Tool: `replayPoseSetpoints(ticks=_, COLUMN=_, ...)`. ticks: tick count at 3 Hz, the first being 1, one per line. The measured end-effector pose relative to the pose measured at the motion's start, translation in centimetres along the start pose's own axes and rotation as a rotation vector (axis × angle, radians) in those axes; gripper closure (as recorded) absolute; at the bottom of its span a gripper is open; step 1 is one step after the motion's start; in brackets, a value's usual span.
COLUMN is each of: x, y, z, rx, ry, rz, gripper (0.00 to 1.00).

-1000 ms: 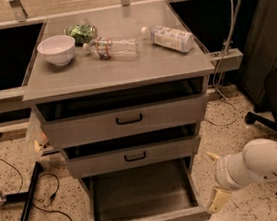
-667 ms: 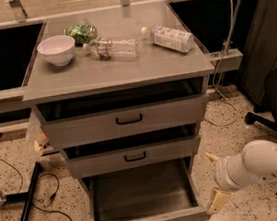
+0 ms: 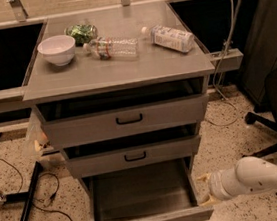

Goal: Close bottom drawer

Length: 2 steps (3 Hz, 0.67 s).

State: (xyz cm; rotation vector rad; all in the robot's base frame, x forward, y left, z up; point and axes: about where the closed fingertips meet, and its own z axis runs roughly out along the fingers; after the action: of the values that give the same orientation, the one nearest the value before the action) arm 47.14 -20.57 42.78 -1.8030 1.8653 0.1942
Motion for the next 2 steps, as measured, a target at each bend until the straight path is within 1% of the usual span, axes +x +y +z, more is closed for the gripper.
replayPoseSetpoints(ticks=1, x=3.7, y=1.7, z=6.0, rx=-0.079, ry=-0.033, rz=0.071, gripper=0.7)
replayPoseSetpoints(ticks=2, x=4.3, y=3.4, z=8.3, rx=-0.105, ry=-0.053, rz=0.101, gripper=0.92)
